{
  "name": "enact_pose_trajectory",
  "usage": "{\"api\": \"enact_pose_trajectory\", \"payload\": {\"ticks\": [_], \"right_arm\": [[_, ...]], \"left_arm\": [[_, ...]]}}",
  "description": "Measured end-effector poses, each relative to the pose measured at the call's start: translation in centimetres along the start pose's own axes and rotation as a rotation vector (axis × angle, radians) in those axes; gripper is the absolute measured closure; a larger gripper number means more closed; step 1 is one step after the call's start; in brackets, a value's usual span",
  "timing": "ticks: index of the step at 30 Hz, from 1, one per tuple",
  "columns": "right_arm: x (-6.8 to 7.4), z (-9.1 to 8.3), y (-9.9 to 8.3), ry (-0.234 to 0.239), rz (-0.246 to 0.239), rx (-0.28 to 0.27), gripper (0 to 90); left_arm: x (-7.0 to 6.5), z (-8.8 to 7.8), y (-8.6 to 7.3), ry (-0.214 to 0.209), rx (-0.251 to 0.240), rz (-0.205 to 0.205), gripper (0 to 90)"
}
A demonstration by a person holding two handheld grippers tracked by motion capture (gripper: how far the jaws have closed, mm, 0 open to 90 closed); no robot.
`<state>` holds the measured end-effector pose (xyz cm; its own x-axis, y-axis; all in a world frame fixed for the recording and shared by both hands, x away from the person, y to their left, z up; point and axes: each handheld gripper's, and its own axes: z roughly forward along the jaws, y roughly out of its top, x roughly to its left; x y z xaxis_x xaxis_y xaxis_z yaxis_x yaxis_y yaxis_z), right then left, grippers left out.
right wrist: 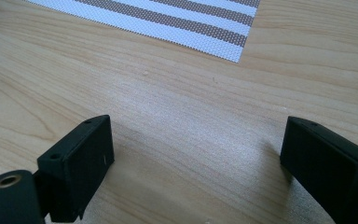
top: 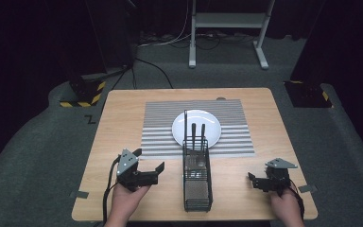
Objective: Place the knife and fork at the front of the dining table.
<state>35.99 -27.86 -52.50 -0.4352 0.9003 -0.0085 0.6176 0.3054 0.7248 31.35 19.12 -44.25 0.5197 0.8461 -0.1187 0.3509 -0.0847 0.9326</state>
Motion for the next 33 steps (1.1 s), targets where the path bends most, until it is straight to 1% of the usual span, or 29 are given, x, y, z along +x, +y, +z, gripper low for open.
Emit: {"api": "enact_pose_trajectory", "payload": {"ticks": [1, 3, 4, 5, 7, 11, 13, 17, 20, 25, 28, 30, 31, 32, 33], "right_arm": [[0.0, 0.0, 0.0, 0.0, 0.0, 0.0, 9.4], [0.0, 0.0, 0.0, 0.0, 0.0, 0.0, 9.4], [0.0, 0.0, 0.0, 0.0, 0.0, 0.0, 9.4], [0.0, 0.0, 0.0, 0.0, 0.0, 0.0, 9.4], [0.0, 0.1, 0.0, 0.0, -0.002, -0.001, 9.3], [0.0, 0.1, 0.1, -0.003, 0.0, 0.0, 9.2], [0.1, 0.1, 0.1, -0.004, 0.0, 0.001, 9.3], [0.1, 0.1, 0.1, -0.005, 0.001, 0.0, 9.0], [0.1, 0.2, 0.1, -0.002, 0.003, 0.0, 8.9], [0.0, 0.2, 0.2, -0.002, 0.0, 0.0, 8.9], [0.0, 0.2, 0.2, -0.002, 0.0, 0.0, 8.9], [0.0, 0.3, 0.2, -0.001, -0.001, -0.001, 9.0], [0.0, 0.2, 0.2, -0.002, 0.001, 0.0, 9.0], [0.0, 0.3, 0.2, -0.002, 0.0, -0.001, 8.9], [0.0, 0.3, 0.2, -0.002, 0.0, -0.001, 8.9]], "left_arm": [[-0.3, 0.2, 0.3, -0.002, -0.005, 0.006, 1.2], [-0.3, 0.3, 0.4, -0.001, -0.009, 0.009, 1.2], [-0.4, 0.5, 0.6, 0.002, -0.019, 0.007, 1.1], [-0.4, 0.5, 0.6, 0.002, -0.019, 0.007, 1.1], [-0.4, 0.9, 0.9, -0.007, -0.012, -0.013, 1.0], [-0.6, 1.3, 1.2, -0.009, -0.007, -0.012, 0.7], [-0.9, 1.6, 1.5, -0.002, -0.006, 0.002, 0.7], [-1.2, 2.0, 1.9, 0.009, -0.007, -0.002, 0.7], [-1.4, 2.3, 2.2, 0.011, -0.012, 0.001, 0.7], [-1.9, 3.0, 3.0, 0.013, -0.022, 0.022, 0.7], [-2.1, 3.3, 3.2, 0.013, -0.019, 0.028, 1.6], [-2.2, 3.7, 3.4, 0.025, -0.018, 0.043, 2.8], [-2.2, 3.9, 3.5, 0.023, -0.017, 0.049, 3.8], [-2.2, 4.4, 3.7, 0.019, -0.014, 0.043, 4.5], [-2.2, 4.4, 3.7, 0.019, -0.014, 0.043, 4.7]]}}
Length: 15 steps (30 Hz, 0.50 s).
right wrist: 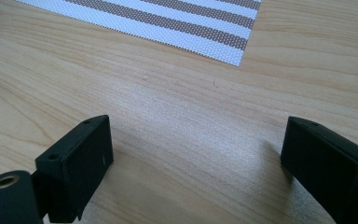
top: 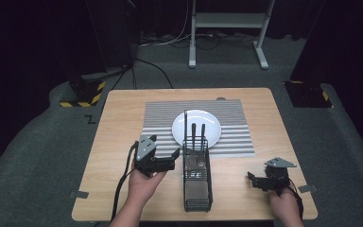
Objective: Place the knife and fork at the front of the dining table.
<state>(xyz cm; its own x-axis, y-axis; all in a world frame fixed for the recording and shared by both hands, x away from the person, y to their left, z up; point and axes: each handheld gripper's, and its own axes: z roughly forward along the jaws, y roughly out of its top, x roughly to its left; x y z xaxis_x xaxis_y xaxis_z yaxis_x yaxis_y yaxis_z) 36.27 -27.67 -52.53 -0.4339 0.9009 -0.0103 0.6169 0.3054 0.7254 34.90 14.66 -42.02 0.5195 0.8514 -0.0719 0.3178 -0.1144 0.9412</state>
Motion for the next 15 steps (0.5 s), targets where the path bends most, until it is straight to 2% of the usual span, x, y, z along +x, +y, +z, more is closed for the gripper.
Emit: {"api": "enact_pose_trajectory", "payload": {"ticks": [7, 10, 12, 15], "right_arm": [[0.0, 0.0, 0.0, -0.001, 0.0, 0.0, 8.9], [0.0, 0.0, 0.1, -0.005, 0.003, 0.001, 8.9], [0.0, 0.0, 0.1, -0.005, 0.003, 0.002, 8.9], [0.0, 0.0, 0.1, -0.005, 0.003, 0.002, 8.9]], "left_arm": [[-0.4, 1.1, 0.7, -0.007, -0.003, -0.002, 9.7], [-0.6, 1.4, 1.0, -0.004, -0.006, -0.001, 15.1], [-0.8, 1.5, 1.2, -0.018, -0.008, -0.003, 16.1], [-1.1, 1.8, 1.5, -0.019, -0.011, 0.015, 20.5]]}}
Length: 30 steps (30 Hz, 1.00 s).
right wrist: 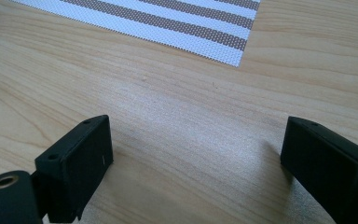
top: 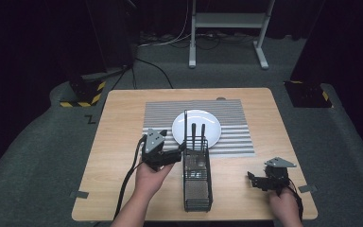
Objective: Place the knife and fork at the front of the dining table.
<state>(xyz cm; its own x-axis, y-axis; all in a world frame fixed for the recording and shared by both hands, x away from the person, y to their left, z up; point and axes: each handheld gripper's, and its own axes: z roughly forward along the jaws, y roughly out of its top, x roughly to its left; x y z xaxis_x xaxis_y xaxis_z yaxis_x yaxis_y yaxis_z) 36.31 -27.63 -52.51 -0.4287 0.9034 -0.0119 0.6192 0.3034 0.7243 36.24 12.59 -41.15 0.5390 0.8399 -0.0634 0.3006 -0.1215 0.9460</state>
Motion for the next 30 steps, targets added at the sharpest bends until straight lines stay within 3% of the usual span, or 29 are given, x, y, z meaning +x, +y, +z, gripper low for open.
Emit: {"api": "enact_pose_trajectory", "payload": {"ticks": [6, 11, 23, 25, 27, 30], "right_arm": [[0.0, 0.0, 0.0, 0.0, -0.001, 0.001, 8.9], [0.0, 0.0, 0.0, 0.0, -0.001, 0.001, 8.9], [0.0, 0.0, 0.0, 0.0, -0.001, 0.001, 8.9], [0.0, 0.0, 0.0, 0.001, -0.001, 0.001, 8.9], [0.0, 0.0, 0.0, 0.002, -0.001, 0.001, 8.9], [0.0, 0.0, 0.0, 0.002, -0.001, 0.001, 8.9]], "left_arm": [[-0.9, 0.9, 0.5, 0.022, -0.029, 0.037, 36.2], [-1.1, 1.4, 0.7, 0.039, -0.034, 0.033, 48.3], [-1.8, 2.6, 0.9, 0.071, -0.02, 0.025, 65.5], [-1.9, 2.8, 0.8, 0.073, -0.016, 0.004, 69.1], [-1.8, 3.0, 0.6, 0.057, -0.017, -0.058, 75.7], [-2.0, 3.0, 0.4, 0.065, -0.023, -0.064, 79.7]]}}
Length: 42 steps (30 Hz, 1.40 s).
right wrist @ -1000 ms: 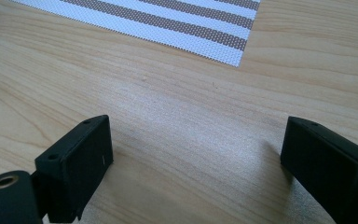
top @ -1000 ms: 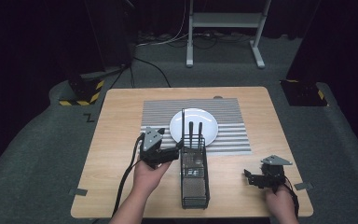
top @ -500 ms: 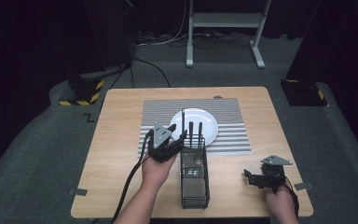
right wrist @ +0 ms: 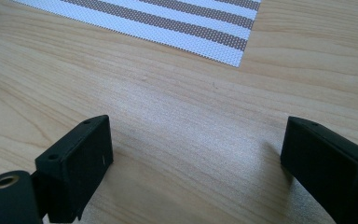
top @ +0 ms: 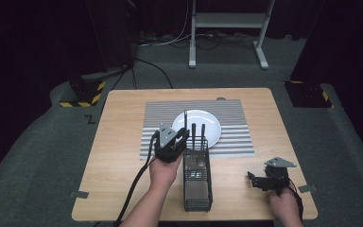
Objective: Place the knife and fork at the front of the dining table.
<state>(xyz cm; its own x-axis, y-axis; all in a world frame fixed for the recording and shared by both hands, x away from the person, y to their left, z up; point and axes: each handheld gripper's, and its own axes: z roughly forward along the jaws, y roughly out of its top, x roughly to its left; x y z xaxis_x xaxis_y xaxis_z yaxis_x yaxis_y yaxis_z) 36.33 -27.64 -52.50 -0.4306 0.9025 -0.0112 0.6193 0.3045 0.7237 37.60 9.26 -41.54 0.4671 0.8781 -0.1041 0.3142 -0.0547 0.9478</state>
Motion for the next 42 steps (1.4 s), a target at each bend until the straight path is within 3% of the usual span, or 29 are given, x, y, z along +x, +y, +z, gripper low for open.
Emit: {"api": "enact_pose_trajectory", "payload": {"ticks": [3, 11, 23, 30, 42], "right_arm": [[0.0, 0.0, 0.0, 0.0, 0.0, 0.0, 8.9], [0.0, 0.0, 0.0, 0.002, -0.001, 0.0, 8.9], [0.0, 0.0, 0.0, 0.003, -0.002, 0.0, 8.9], [0.0, 0.0, 0.0, 0.002, -0.002, 0.0, 9.0], [0.0, 0.0, 0.0, 0.003, -0.002, 0.0, 9.0]], "left_arm": [[-0.3, 0.0, -0.2, 0.007, -0.012, -0.02, 80.3], [-0.9, -0.9, -0.6, 0.046, -0.045, -0.021, 81.0], [-2.0, -2.1, -0.7, 0.071, -0.108, 0.009, 81.5], [-2.2, -2.7, 0.1, 0.046, -0.159, -0.022, 81.7], [-3.2, -4.3, 2.5, 0.01, -0.245, 0.029, 81.9]]}}
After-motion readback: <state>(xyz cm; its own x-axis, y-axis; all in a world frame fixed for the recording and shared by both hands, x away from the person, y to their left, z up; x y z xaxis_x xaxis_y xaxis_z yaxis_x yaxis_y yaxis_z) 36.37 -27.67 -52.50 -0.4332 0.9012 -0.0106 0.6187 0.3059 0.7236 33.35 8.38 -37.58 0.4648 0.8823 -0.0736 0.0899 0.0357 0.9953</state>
